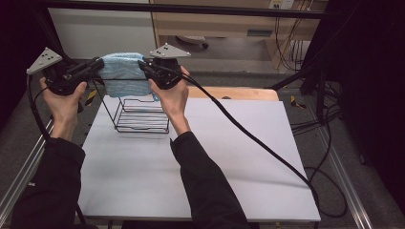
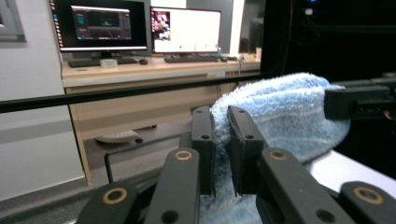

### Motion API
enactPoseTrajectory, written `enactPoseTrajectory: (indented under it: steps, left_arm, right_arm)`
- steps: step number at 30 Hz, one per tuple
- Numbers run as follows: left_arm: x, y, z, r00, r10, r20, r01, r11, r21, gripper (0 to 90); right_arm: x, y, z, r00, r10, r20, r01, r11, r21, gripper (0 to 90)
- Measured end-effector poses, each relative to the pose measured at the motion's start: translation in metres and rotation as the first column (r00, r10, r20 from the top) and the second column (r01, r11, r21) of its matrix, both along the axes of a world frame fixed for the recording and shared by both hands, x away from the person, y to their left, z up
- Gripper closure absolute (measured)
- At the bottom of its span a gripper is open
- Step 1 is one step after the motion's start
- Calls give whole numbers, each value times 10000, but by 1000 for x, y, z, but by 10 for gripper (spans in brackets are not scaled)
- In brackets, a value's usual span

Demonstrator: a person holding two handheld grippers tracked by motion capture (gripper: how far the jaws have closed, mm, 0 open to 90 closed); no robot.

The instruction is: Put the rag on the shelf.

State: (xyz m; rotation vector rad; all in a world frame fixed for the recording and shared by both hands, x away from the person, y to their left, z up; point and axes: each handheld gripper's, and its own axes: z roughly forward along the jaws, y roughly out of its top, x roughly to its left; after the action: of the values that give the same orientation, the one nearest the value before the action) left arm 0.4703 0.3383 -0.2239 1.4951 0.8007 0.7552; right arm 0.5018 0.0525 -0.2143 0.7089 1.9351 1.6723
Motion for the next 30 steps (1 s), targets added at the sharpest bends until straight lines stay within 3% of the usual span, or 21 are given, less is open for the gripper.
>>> enactPoseTrajectory:
  steps: [8,12,16,20,23,27,30]
  left_arm:
    - [-13,0,-4,9998,-198,-103,205,9975,671,803]
    - [-17,2,-8,9973,-532,-500,572,9949,830,799]
    - [-20,3,-11,9948,-657,-777,716,9945,759,784]
    - [-25,4,-4,9940,-501,-972,569,9960,690,741]
    - [-28,6,8,9945,-459,-942,480,9986,199,712]
    - [-29,6,22,9952,-204,-961,162,9989,-447,743]
    - [-24,0,26,9902,26,-1395,-67,9996,-292,807]
  right_arm:
    - [-8,-3,-4,9991,413,-35,-415,9973,-611,820]
    - [-11,-4,-5,9976,683,-70,-687,9924,-1026,818]
    - [-13,-5,-7,9961,875,-134,-885,9887,-1212,818]
    - [-14,-5,-10,9947,1013,-147,-1024,9839,-1466,821]
    - [-15,-6,-11,9939,1098,-102,-1100,9810,-1597,823]
    - [-16,-8,-14,9928,1199,-50,-1189,9772,-1757,822]
    - [-18,-7,-15,9918,1273,94,-1230,9723,-1989,820]
